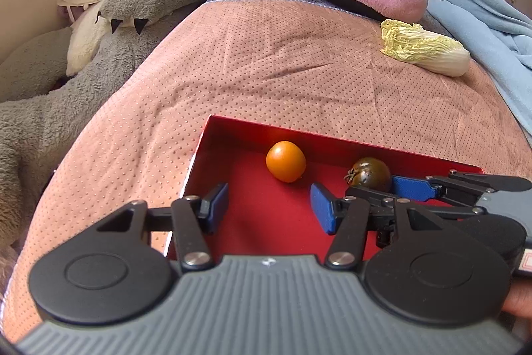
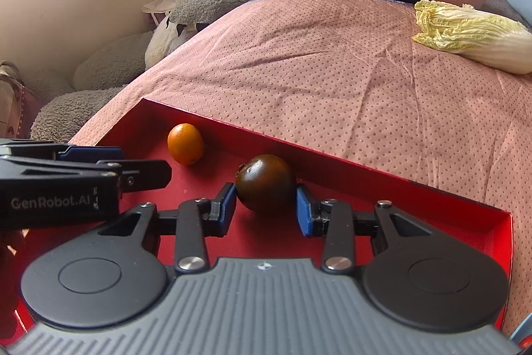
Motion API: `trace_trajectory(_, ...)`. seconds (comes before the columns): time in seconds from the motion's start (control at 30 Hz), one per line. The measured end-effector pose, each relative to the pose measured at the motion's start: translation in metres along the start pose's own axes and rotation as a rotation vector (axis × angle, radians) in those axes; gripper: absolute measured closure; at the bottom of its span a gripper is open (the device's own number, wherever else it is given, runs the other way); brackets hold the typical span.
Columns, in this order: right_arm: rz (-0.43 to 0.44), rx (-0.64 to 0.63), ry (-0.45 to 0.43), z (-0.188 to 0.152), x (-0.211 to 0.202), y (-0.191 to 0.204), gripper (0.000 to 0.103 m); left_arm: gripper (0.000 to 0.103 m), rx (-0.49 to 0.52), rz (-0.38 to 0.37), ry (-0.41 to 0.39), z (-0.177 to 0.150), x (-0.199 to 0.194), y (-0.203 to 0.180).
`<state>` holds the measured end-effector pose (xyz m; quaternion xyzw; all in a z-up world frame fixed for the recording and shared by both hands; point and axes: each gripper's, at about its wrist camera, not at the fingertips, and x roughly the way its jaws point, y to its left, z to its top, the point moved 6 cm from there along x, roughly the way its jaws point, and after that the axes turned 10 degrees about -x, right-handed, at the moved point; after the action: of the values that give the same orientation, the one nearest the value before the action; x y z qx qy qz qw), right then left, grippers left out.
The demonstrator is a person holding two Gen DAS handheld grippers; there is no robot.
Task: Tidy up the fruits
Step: 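Close the right gripper on the dark tomato while the left closes on the small orange, then lift and carry the small orange and dark tomato over the plate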
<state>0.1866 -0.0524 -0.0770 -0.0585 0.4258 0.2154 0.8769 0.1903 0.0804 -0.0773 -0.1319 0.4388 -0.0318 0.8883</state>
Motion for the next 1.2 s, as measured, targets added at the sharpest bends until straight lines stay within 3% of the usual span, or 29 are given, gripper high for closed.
trace_trajectory(0.37,0.013,0.035,-0.003,-0.041,-0.045,-0.014,0.059,0.047,0.015,0.034,0.011,0.006,0.029,-0.022)
trace_trajectory(0.43,0.011,0.03,-0.019,-0.043,-0.055,-0.014,0.059,0.052,0.016,0.041,0.002,0.006,0.032,-0.025)
trace_trajectory(0.5,0.004,0.018,-0.032,-0.045,-0.064,-0.014,0.059,0.065,0.007,0.053,0.003,0.006,0.036,-0.025)
trace_trajectory(0.6,0.007,0.021,-0.046,-0.048,-0.076,-0.015,0.059,0.069,-0.015,0.062,-0.006,0.008,0.037,-0.024)
trace_trajectory(1.2,0.027,0.042,-0.067,-0.092,-0.133,-0.01,0.059,0.07,-0.037,0.08,-0.047,-0.022,-0.018,-0.026)
